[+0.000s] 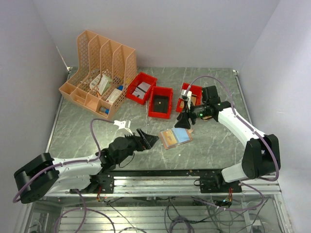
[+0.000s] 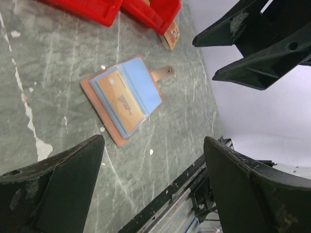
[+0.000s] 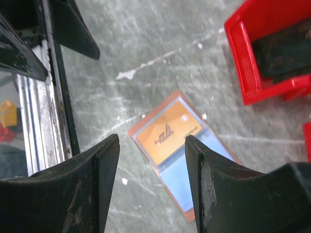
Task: Put the credit cards into the card holder
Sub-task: Insert the credit card into the card holder.
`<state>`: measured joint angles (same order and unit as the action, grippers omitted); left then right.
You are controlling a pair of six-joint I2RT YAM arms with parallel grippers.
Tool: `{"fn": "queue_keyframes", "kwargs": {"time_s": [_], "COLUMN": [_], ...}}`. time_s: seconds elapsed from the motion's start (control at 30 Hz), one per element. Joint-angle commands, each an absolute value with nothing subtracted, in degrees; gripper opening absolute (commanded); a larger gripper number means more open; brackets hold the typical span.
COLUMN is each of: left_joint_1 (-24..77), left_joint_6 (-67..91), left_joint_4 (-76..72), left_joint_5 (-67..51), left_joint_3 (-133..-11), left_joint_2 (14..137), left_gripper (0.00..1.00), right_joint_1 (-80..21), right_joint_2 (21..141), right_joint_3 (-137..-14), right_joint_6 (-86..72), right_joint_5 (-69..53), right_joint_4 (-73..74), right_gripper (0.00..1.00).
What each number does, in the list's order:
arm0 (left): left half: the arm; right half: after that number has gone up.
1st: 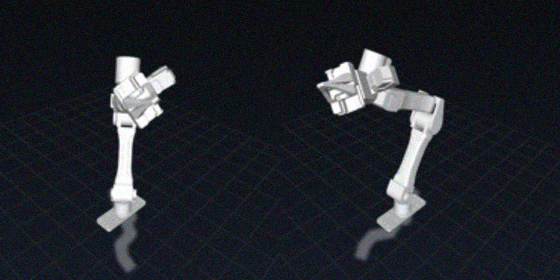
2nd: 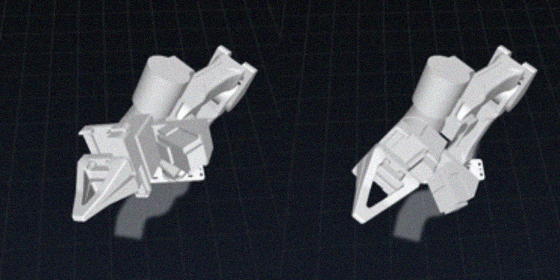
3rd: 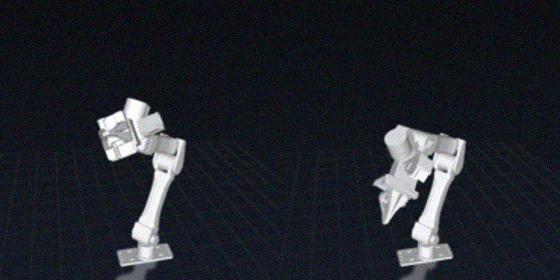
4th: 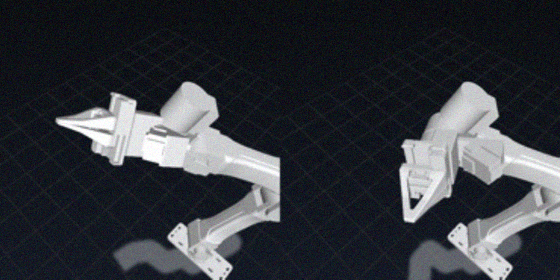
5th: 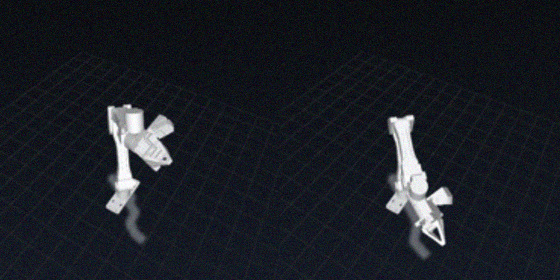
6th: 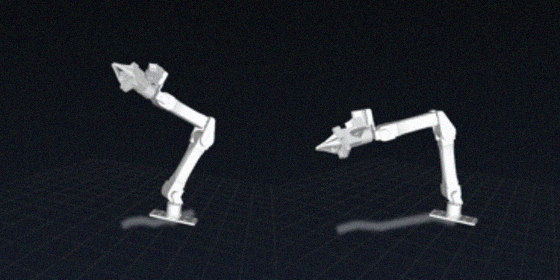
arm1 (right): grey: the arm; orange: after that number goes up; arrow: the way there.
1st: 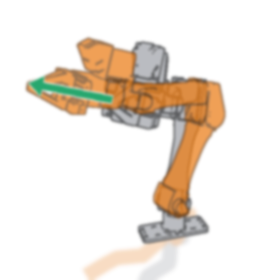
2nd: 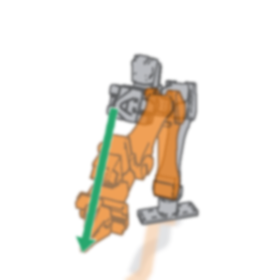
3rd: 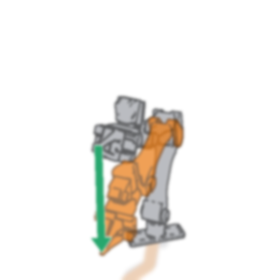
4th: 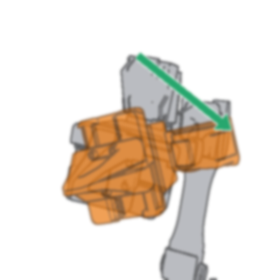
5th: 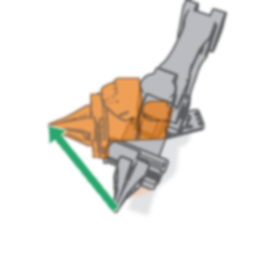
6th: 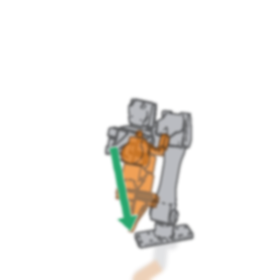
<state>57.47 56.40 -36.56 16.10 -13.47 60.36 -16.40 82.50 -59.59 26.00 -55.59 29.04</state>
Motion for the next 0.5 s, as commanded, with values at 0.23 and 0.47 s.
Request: {"fn": "queue_keyframes", "kwargs": {"time_s": [0.23, 0.47], "left_joint_1": [57.1, 57.2], "left_joint_6": [62.9, 63.7], "left_joint_4": [-52.2, -59.2], "left_joint_5": [13.7, 12.6], "left_joint_3": [-11.7, -11.8], "left_joint_2": [70.8, 79.3], "left_gripper": [0.91, 0.93], "right_joint_1": [-13.1, -13.0], "right_joint_2": [84.4, 86.9], "right_joint_3": [-57.9, -59.5], "right_joint_6": [33.6, 33.3], "right_joint_5": [-43.1, -35.9], "right_joint_4": [32.8, 33.6], "right_gripper": [0.56, 0.54]}}
